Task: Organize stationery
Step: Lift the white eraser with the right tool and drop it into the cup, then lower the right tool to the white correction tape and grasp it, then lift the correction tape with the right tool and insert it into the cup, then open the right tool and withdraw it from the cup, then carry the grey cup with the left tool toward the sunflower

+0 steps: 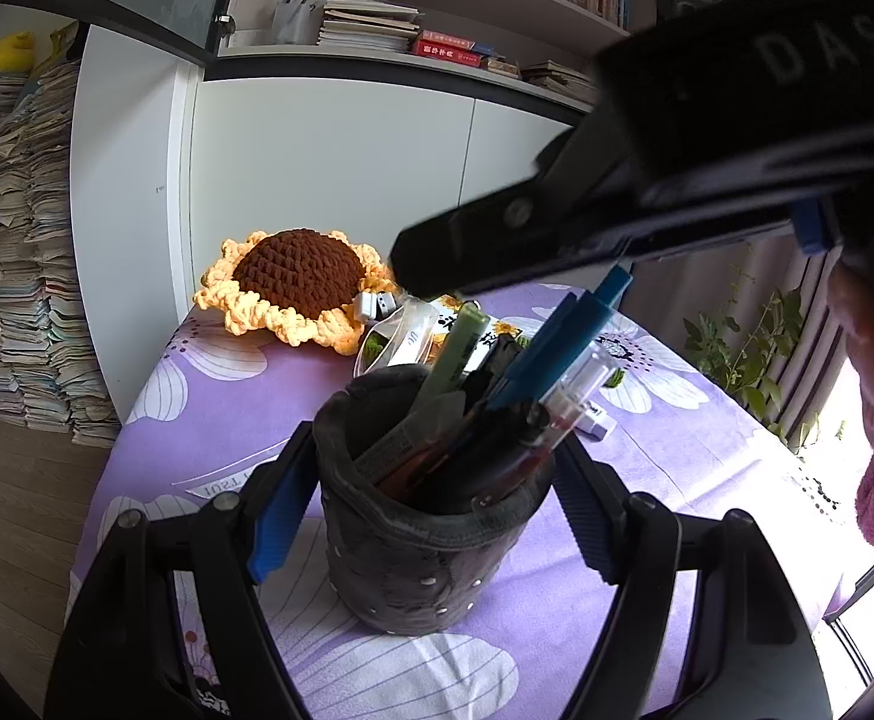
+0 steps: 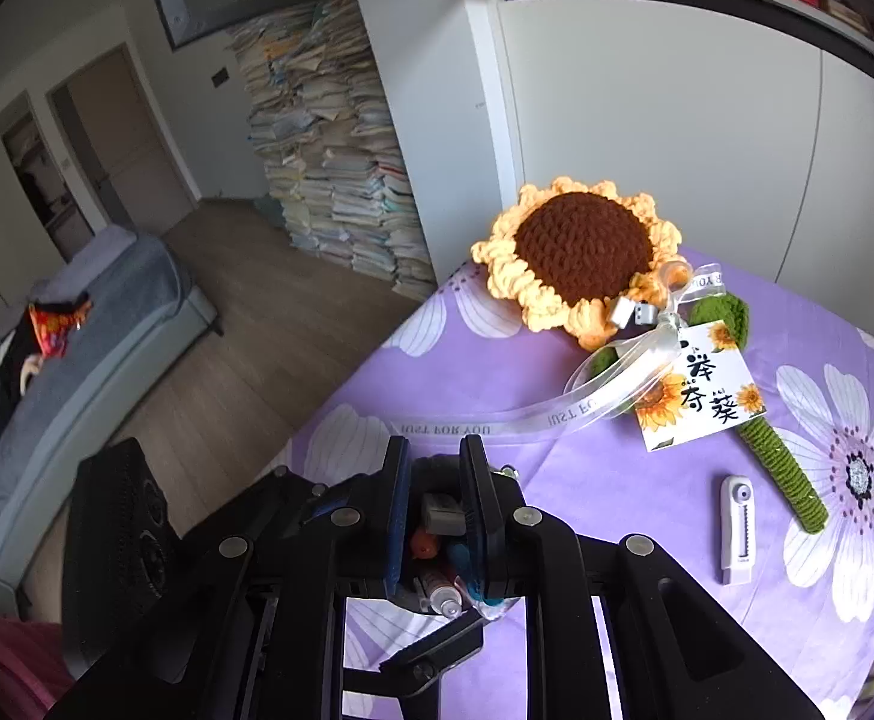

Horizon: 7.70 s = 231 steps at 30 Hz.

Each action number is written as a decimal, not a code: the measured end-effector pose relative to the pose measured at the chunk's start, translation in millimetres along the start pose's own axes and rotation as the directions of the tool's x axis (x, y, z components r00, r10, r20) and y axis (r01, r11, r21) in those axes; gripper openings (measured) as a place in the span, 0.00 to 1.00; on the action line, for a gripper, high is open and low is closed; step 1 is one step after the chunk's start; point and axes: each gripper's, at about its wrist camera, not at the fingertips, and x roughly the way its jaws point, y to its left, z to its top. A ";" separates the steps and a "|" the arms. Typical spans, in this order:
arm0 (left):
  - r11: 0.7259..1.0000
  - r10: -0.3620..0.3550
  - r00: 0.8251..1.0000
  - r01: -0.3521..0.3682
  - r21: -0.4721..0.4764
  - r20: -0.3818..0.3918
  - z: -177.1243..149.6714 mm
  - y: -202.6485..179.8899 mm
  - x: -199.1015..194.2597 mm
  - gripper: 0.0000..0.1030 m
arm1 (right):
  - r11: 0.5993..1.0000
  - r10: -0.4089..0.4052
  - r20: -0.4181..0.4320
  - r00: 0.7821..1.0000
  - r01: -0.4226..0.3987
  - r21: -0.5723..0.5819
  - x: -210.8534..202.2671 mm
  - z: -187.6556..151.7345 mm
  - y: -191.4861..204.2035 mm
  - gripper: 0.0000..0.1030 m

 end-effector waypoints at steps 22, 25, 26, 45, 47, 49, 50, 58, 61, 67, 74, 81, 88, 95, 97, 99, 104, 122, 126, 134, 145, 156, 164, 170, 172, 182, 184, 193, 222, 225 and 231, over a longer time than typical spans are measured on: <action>1.000 -0.001 1.000 0.001 -0.001 0.000 -0.4 -0.1 -0.3 0.72 | 0.915 -0.235 -0.165 0.958 0.275 0.297 -16.0 -61.7 -135.0 0.17; 1.000 -0.001 1.000 0.001 -0.001 0.000 -0.3 -0.1 -0.3 0.72 | 0.912 -0.233 -0.210 0.950 0.288 0.293 -5.6 -66.7 -147.0 0.25; 1.000 -0.001 1.000 0.001 -0.001 0.000 -0.4 -0.2 -0.4 0.72 | 0.912 -0.232 -0.224 0.947 0.292 0.288 -1.5 -66.5 -149.6 0.28; 1.000 -0.001 1.000 0.001 -0.001 -0.001 -0.3 -0.1 -0.4 0.72 | 0.934 -0.286 -0.354 0.890 0.342 0.106 72.7 -26.8 -164.5 0.35; 1.000 -0.001 1.000 0.001 -0.001 -0.001 -0.3 -0.1 -0.4 0.72 | 0.934 -0.286 -0.362 0.887 0.342 0.102 77.0 -25.6 -166.2 0.35; 1.000 -0.001 1.000 0.001 -0.001 -0.001 -0.3 -0.1 -0.4 0.72 | 0.933 -0.292 -0.369 0.882 0.348 0.095 80.7 -24.2 -167.3 0.35; 1.000 -0.001 1.000 0.001 -0.001 -0.001 -0.3 -0.1 -0.4 0.72 | 0.932 -0.295 -0.372 0.880 0.351 0.092 82.6 -23.7 -168.1 0.35; 1.000 -0.001 1.000 0.001 -0.001 -0.001 -0.2 -0.1 -0.4 0.72 | 0.915 -0.331 -0.347 0.878 0.388 0.111 83.8 -27.0 -172.5 0.26; 1.000 -0.001 1.000 0.001 -0.001 -0.001 -0.2 -0.1 -0.5 0.73 | 0.912 -0.334 -0.325 0.885 0.391 0.128 71.3 -25.9 -174.6 0.26; 1.000 -0.001 1.000 0.001 -0.001 -0.001 -0.1 0.0 -0.5 0.73 | 0.923 -0.334 -0.211 0.919 0.364 0.122 18.3 -21.7 -141.8 0.26; 1.000 -0.001 1.000 0.001 -0.001 -0.001 -0.1 -0.1 -0.5 0.73 | 0.945 -0.315 -0.037 0.948 0.317 0.077 -44.8 -11.9 -84.3 0.26; 1.000 -0.001 1.000 0.001 -0.001 -0.001 0.0 0.0 -0.5 0.73 | 0.970 -0.241 0.112 0.964 0.242 -0.002 -83.5 7.6 -22.6 0.26; 1.000 -0.001 1.000 0.001 -0.001 -0.001 0.1 0.0 -0.5 0.73 | 0.987 -0.134 0.156 0.979 0.146 -0.063 -88.5 18.5 15.1 0.26; 1.000 -0.001 1.000 0.001 -0.001 -0.001 0.2 0.1 -0.5 0.73 | 0.992 -0.084 0.116 0.990 0.094 -0.087 -65.0 17.5 21.1 0.26; 1.000 -0.001 1.000 0.001 -0.001 -0.001 0.2 0.0 -0.5 0.73 | 0.992 -0.079 0.105 0.991 0.088 -0.090 -57.6 17.0 20.3 0.26; 1.000 -0.001 1.000 0.001 -0.001 -0.001 0.2 0.1 -0.5 0.73 | 0.993 -0.074 0.091 0.993 0.082 -0.091 -51.5 16.1 18.8 0.26; 1.000 -0.001 1.000 0.001 -0.001 -0.001 0.2 0.1 -0.5 0.73 | 0.994 -0.057 0.054 0.997 0.062 -0.095 -36.2 14.6 17.3 0.26; 1.000 0.000 1.000 0.000 -0.002 -0.006 -1.9 1.3 1.4 0.73 | 0.996 -0.029 -0.039 0.999 0.025 -0.090 4.8 5.3 8.7 0.26; 1.000 -0.001 1.000 0.001 -0.002 -0.005 -1.9 2.6 0.8 0.73 | 0.996 -0.022 -0.040 0.999 0.018 -0.084 3.3 3.4 7.0 0.26; 1.000 -0.002 1.000 0.002 -0.003 -0.005 -0.6 4.3 1.6 0.73 | 0.999 0.040 -0.012 0.999 -0.040 0.007 -15.5 3.5 -6.2 0.28; 1.000 -0.002 1.000 0.002 -0.003 -0.006 -0.6 3.7 1.4 0.73 | 0.990 -0.057 0.086 0.995 0.045 0.134 -56.0 -36.5 -42.6 0.38; 1.000 0.001 1.000 -0.001 -0.003 -0.011 -0.7 3.5 0.8 0.84 | 0.873 -0.130 0.024 0.991 0.103 0.476 -64.2 -121.9 -125.7 0.38; 1.000 0.001 1.000 -0.001 -0.006 -0.015 -0.9 3.9 0.4 0.84 | 0.817 -0.147 0.007 0.989 0.117 0.565 -70.0 -147.1 -147.8 0.38; 1.000 0.001 1.000 -0.001 -0.008 -0.016 -0.7 4.5 0.3 0.83 | 0.818 -0.144 -0.004 0.990 0.121 0.563 -66.9 -149.6 -148.0 0.38; 1.000 0.001 1.000 -0.001 -0.008 -0.016 -0.8 4.4 0.3 0.83 | 0.817 -0.146 -0.012 0.989 0.128 0.562 -65.4 -151.6 -148.2 0.38; 1.000 -0.001 1.000 0.000 -0.007 -0.021 -0.6 3.4 1.9 0.83 | 0.807 -0.176 -0.061 0.982 0.180 0.563 -58.9 -166.4 -150.5 0.38; 1.000 0.000 1.000 0.000 -0.008 -0.028 -0.9 2.9 3.9 0.83 | 0.803 -0.173 -0.058 0.983 0.174 0.570 -60.3 -168.9 -151.3 0.38; 1.000 0.024 0.998 -0.023 0.017 -0.061 -1.7 -2.9 10.9 0.74 | 0.779 -0.164 -0.021 0.986 0.142 0.611 -74.1 -180.9 -158.3 0.38; 0.998 0.024 0.997 -0.020 0.060 -0.073 1.6 -67.1 20.6 0.67 | 0.859 -0.212 0.004 0.977 0.185 0.477 -61.2 -184.6 -170.5 0.38; 0.999 0.010 0.999 -0.008 0.050 -0.044 -1.8 -66.8 10.7 0.67 | 0.909 -0.163 0.021 0.986 0.142 0.392 -49.6 -161.0 -156.3 0.38; 0.998 0.020 0.999 -0.018 0.063 -0.029 3.6 -62.9 8.0 0.67 | 0.953 -0.188 0.041 0.981 0.172 0.250 -44.3 -127.3 -125.7 0.38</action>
